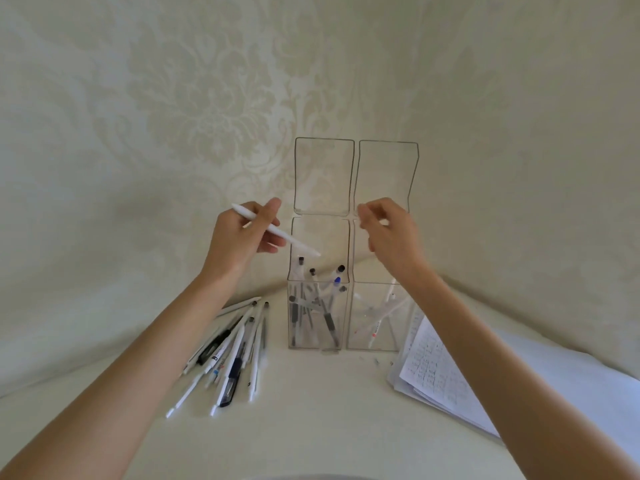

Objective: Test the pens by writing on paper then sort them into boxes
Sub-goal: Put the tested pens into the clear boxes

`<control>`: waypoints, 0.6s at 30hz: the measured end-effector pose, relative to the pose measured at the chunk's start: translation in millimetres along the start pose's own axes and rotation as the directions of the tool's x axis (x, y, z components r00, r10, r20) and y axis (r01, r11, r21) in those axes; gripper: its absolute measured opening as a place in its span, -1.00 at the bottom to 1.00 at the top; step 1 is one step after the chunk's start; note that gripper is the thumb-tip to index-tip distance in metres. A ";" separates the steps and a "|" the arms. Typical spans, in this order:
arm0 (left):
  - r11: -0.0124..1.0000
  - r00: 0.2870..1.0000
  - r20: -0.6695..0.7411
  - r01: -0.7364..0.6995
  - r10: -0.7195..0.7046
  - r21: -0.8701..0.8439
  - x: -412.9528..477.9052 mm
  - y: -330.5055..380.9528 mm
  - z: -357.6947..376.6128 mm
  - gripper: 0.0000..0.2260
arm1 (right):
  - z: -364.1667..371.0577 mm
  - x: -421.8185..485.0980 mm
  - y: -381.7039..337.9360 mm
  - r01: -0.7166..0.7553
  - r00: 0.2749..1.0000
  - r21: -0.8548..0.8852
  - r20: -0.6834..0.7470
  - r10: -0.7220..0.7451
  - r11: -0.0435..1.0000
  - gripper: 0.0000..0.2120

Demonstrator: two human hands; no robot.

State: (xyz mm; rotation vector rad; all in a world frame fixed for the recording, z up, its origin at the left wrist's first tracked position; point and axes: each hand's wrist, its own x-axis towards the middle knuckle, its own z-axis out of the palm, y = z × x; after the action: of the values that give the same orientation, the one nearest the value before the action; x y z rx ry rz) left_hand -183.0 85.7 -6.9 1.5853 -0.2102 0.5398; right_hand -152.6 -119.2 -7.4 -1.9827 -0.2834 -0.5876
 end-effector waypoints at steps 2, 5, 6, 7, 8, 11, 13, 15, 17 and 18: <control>0.999 0.996 0.076 -0.037 0.035 0.033 6.0 7.9 16.3 -0.71 | -20.4 1.6 12.5 -0.019 0.996 0.029 -0.083 0.022 0.999 -0.88; 0.990 0.978 0.194 -0.093 0.071 0.108 17.1 16.4 55.2 -0.79 | -49.0 0.7 33.3 -0.073 0.983 0.018 -0.166 0.075 0.997 -0.85; 0.977 0.973 0.218 -0.115 0.075 0.178 20.6 16.4 69.0 -0.80 | -55.2 -0.9 40.2 -0.093 0.981 0.009 -0.170 0.094 0.996 -0.84; 0.952 0.967 0.243 -0.141 0.075 0.270 23.3 14.6 81.8 -0.79 | -59.9 -3.4 46.3 -0.109 0.981 0.003 -0.162 0.108 0.994 -0.83; 0.916 0.961 0.268 -0.167 0.069 0.365 24.8 12.5 92.4 -0.77 | -62.8 -6.0 51.6 -0.118 0.982 -0.002 -0.150 0.116 0.993 -0.83; 0.805 0.958 0.280 -0.214 0.063 0.553 20.9 6.2 100.4 -0.67 | -65.5 -15.4 56.7 -0.115 0.986 -0.009 -0.118 0.114 0.993 -0.82; 0.809 0.956 0.280 -0.230 0.084 0.542 14.6 7.4 86.9 -0.71 | -63.7 -22.4 50.7 -0.087 0.992 0.023 -0.094 0.089 0.996 -0.82; 0.818 0.947 0.314 -0.235 0.071 0.524 6.2 7.5 63.7 -0.79 | -56.7 -31.3 40.5 -0.052 0.997 0.065 -0.047 0.056 0.996 -0.84; 0.818 0.941 0.336 -0.220 0.035 0.531 -5.3 2.4 33.9 -0.87 | -44.4 -43.0 28.5 -0.027 0.999 0.116 0.031 0.024 0.993 -0.85; 0.818 0.944 0.330 -0.200 0.013 0.539 -12.0 -2.0 17.2 -0.90 | -36.3 -50.1 23.0 -0.013 0.997 0.138 0.082 0.002 0.990 -0.85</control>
State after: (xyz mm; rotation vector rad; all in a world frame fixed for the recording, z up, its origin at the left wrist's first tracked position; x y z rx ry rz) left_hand -188.8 66.9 -14.3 2.2614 -0.4101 0.4563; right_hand -195.5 -159.3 -37.4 -1.8748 -0.3570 -0.4701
